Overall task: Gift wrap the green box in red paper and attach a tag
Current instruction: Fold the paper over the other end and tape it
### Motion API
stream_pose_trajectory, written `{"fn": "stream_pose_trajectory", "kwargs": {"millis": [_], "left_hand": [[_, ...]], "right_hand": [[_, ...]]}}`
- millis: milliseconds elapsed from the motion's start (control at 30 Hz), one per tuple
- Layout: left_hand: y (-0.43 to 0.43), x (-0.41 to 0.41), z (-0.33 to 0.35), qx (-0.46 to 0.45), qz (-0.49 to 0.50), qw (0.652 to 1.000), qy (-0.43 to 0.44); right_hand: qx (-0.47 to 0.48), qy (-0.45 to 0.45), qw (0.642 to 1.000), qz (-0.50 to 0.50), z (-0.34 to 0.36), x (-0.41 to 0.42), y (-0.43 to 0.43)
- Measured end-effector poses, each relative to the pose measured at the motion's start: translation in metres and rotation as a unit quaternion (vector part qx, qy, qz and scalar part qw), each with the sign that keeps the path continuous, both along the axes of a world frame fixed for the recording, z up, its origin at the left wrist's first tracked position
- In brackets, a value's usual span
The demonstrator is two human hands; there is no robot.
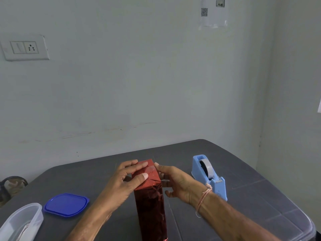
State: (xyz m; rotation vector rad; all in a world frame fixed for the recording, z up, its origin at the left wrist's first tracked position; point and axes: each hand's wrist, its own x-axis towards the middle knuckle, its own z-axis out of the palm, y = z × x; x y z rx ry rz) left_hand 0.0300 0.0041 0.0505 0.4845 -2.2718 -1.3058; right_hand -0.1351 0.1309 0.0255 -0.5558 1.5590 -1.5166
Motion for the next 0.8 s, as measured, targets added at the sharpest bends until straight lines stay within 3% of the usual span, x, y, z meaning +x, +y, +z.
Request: {"fn": "stream_pose_trajectory", "kwargs": {"millis": [300,567,800], "left_hand": [[-0.002,0.0,-0.002,-0.011,0.004,1.0,-0.001],[-0.001,0.001,-0.001,0.015,0.001,1.0,0.019],[-0.001,0.002,-0.003,-0.004,0.003,1.0,0.008]], "right_hand": [[-0.002,0.043,0.999,-0.02,0.001,0.003,-0.001],[-0.041,-0.029,0.999,0.002,-0.008,0.007,0.0],[-0.074,0.023,0.997,0.023,0.003,-0.005,0.012]]}}
